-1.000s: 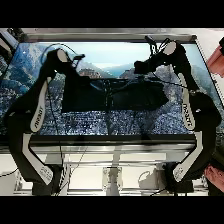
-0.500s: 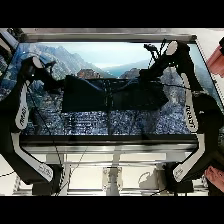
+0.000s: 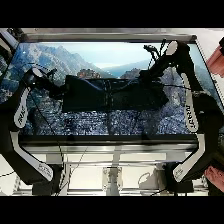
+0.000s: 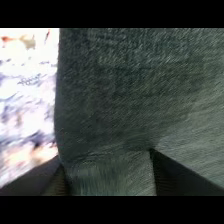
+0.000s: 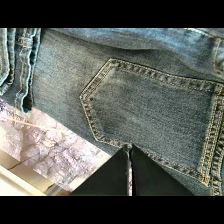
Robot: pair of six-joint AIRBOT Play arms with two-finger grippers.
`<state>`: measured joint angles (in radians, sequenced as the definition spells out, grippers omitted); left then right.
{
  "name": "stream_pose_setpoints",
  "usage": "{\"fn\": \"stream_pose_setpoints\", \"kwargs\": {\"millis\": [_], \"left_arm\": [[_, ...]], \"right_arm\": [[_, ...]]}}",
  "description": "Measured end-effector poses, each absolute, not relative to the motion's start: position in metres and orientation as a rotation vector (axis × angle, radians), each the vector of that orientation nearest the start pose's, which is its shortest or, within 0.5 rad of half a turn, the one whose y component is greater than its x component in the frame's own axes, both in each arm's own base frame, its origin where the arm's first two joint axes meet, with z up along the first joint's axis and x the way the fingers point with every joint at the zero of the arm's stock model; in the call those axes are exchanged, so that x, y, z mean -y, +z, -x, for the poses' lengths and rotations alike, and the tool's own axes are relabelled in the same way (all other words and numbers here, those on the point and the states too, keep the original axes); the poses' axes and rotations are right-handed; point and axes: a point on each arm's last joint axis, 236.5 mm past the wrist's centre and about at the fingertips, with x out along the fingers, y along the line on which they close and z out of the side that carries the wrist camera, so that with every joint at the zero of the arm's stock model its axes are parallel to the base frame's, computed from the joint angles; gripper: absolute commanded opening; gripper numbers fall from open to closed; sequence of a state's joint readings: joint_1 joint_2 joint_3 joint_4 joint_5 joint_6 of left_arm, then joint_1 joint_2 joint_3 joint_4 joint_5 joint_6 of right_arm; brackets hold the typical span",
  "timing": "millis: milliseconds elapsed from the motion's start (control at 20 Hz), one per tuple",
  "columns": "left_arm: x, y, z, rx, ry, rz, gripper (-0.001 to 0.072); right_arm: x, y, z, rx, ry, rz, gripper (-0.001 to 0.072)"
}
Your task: Fold the clothes and pants, and hang the long-sleeved shirts on hangers.
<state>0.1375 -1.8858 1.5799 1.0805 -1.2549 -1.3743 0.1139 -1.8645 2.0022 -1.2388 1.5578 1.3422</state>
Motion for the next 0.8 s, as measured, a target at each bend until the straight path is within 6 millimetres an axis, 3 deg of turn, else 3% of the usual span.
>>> {"fn": "stream_pose_setpoints", "kwargs": {"millis": [50,250,350,650,800], "left_arm": [[0.045,-0.095,-0.471,-1.458,-0.294,0.444,0.0028],[0.047,-0.084,-0.461,-1.486,-0.320,0.489,0.0028],[0.033,-0.058,-0.460,-1.453,-0.297,0.503,0.0028],[-0.054,0.052,-0.437,-1.328,-0.056,0.335,0.0028],[-0.072,0.104,-0.421,-1.265,0.022,0.253,0.0028]], "right_arm": [[-0.133,0.029,-0.478,-1.372,0.526,0.026,0.0018],[-0.133,0.028,-0.472,-1.397,0.534,0.026,0.0018],[-0.132,0.028,-0.468,-1.414,0.539,0.027,0.0018],[-0.141,0.038,-0.454,-1.440,0.574,0.020,0.0018],[-0.159,0.044,-0.447,-1.432,0.617,0.029,0.0018]]}}
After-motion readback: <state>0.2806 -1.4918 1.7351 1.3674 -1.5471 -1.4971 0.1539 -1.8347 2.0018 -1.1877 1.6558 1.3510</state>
